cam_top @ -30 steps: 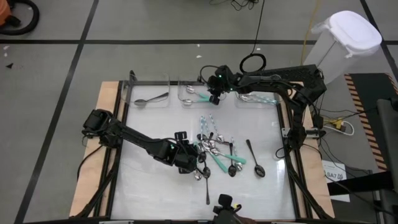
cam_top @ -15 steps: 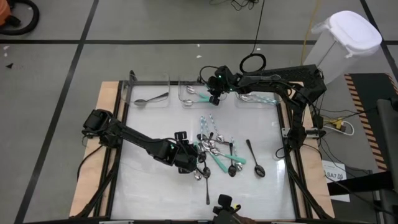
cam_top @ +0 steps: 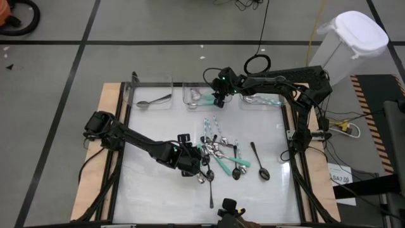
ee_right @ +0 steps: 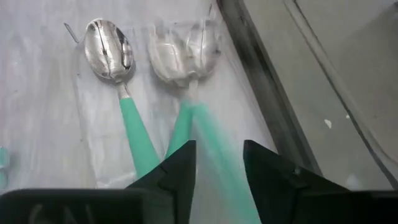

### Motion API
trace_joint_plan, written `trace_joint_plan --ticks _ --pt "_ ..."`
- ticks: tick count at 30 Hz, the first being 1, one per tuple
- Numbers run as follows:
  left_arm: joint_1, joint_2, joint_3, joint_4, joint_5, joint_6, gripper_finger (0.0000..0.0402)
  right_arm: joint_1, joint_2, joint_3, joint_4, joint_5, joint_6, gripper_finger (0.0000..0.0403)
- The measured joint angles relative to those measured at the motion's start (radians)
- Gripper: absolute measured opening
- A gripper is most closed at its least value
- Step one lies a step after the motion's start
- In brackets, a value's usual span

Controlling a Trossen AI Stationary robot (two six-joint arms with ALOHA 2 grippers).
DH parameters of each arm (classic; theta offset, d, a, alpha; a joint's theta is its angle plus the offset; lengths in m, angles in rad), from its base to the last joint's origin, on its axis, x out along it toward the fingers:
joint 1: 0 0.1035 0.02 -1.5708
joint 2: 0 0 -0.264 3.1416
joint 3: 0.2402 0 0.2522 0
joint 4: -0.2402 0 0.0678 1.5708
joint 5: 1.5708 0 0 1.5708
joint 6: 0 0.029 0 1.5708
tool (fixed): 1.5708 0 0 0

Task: Sort silverware by color (type)
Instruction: Put the green spoon into the center transparent bin, then put the black spoon into the left transparent bin

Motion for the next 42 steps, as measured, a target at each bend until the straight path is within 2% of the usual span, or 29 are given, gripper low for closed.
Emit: trace_joint_plan --ticks 8,14,22,28,34,37,42 --pt "0.000 0.000 0.000 0.000 0.000 0.000 0.0177 0.002 -0.055 -0.002 -0.048 0.011 -0.009 0.0156" --pt "0.000 0.000 0.000 0.000 -0.003 0.008 0.0177 0.034 -0.221 -0.002 -0.214 -0.003 -0.003 0.0157" --pt "0.000 0.000 0.000 0.000 -0.004 0.008 0.0177 0.189 -0.468 -0.039 -0.452 -0.004 0.104 0.0157" --pt "0.000 0.000 0.000 0.007 -0.004 0.008 0.0177 0.386 -0.673 -0.208 -0.487 0.002 0.271 0.0157" --pt "0.002 0.000 0.000 0.087 -0.004 0.055 0.0177 0.627 -0.850 -0.450 -0.380 0.144 0.461 0.0157" --pt "0.007 0.000 0.000 0.159 -0.004 0.104 0.0177 0.730 -0.897 -0.568 -0.321 0.205 0.528 0.0157" --pt "0.016 0.000 0.000 0.249 0.003 0.157 0.0177 0.856 -0.907 -0.705 -0.269 0.318 0.678 0.0157"
